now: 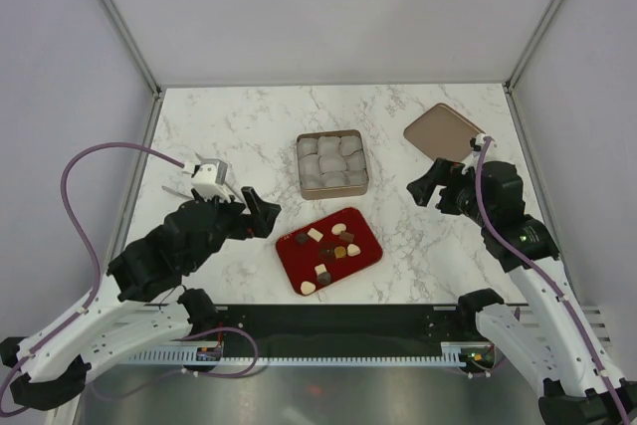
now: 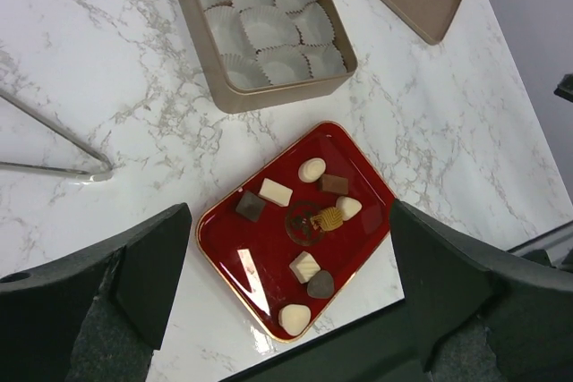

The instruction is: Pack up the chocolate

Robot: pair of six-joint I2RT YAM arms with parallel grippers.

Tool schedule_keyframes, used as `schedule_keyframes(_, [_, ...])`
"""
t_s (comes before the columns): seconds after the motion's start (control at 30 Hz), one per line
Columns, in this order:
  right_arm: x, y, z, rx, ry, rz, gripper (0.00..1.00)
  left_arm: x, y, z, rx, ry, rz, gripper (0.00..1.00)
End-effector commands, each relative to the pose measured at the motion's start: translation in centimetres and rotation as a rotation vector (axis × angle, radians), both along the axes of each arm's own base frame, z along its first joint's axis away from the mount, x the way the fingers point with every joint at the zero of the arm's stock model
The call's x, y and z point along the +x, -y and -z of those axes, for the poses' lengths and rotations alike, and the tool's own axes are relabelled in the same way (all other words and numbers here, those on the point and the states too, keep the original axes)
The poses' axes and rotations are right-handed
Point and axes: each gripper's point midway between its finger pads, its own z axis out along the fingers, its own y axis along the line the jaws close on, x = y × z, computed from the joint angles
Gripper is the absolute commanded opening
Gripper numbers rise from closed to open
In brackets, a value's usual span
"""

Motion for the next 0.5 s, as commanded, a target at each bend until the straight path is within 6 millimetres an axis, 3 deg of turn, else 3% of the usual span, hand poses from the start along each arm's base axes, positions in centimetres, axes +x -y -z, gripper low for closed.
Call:
schedule_keyframes(0.0, [-0.1, -0.1, -1.2, 0.032, 0.023, 0.008, 0.98, 1.5, -1.3, -1.4, -0.064, 0.021, -0.154, 1.0])
schedule_keyframes(0.23, [-0.8, 0.0, -1.2, 0.051, 0.04, 0.013, 0.98, 3.5, -1.6, -2.3, -0.027, 0.032, -0.269, 0.99])
schedule_keyframes(0.47, [-1.5, 0.0, -2.0, 0.059, 0.093, -0.004, 0.97, 8.1, -1.9, 1.2, 0.127, -0.138, -0.397, 1.0])
